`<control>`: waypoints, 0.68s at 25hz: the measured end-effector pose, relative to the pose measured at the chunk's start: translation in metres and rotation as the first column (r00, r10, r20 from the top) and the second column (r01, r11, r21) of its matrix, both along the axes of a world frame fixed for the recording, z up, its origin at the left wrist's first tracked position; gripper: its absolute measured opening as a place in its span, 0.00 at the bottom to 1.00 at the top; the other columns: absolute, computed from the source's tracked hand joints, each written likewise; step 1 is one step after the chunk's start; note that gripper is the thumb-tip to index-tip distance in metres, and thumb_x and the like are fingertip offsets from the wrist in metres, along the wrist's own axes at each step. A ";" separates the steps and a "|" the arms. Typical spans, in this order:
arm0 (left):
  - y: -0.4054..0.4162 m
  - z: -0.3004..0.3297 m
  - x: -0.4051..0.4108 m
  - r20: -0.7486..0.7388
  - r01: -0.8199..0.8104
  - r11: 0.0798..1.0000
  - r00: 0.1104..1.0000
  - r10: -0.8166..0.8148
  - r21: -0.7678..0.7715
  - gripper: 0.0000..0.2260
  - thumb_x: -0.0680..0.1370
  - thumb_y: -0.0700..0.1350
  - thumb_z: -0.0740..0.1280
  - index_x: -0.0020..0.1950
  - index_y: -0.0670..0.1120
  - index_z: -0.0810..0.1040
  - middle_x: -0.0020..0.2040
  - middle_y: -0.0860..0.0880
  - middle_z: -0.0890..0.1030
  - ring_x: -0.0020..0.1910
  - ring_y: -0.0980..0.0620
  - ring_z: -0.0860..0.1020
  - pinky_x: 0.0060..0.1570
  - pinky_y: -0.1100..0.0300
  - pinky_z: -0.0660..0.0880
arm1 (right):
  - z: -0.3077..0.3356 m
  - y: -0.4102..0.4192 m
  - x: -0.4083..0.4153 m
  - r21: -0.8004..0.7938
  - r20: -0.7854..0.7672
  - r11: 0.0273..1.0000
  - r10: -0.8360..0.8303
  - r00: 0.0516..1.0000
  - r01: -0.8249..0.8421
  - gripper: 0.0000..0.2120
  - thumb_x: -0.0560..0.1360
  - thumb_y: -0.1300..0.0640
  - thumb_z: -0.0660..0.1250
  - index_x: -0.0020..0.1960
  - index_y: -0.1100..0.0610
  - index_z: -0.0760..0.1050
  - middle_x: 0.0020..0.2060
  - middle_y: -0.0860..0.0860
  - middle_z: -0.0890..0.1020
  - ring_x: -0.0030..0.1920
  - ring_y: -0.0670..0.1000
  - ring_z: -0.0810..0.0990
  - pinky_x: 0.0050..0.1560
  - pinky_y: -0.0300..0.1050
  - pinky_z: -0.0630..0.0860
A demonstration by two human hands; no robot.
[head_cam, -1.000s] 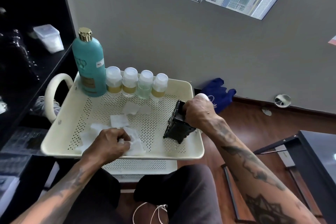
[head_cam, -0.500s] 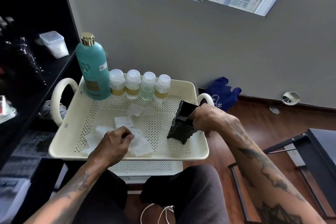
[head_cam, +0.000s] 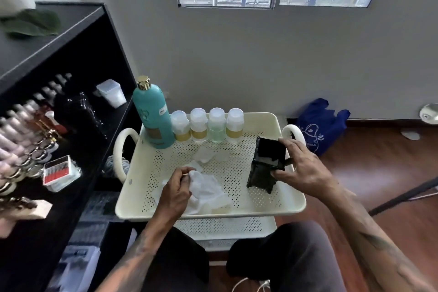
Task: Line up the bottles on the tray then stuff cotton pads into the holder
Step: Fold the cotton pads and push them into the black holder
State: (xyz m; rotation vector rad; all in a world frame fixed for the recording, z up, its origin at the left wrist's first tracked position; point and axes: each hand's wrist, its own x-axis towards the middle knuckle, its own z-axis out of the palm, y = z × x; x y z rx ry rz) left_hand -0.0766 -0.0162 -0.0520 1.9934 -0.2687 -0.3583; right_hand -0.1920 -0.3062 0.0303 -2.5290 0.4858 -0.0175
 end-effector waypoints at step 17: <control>-0.108 0.123 -0.021 0.056 0.136 0.968 0.990 -0.127 -0.212 0.07 0.79 0.43 0.68 0.53 0.51 0.84 0.43 0.51 0.86 0.38 0.57 0.80 0.39 0.61 0.79 | -0.005 0.001 -0.009 0.225 0.107 0.974 -0.041 0.993 0.016 0.40 0.70 0.53 0.73 0.76 0.46 0.58 0.73 0.45 0.64 0.67 0.49 0.72 0.68 0.49 0.70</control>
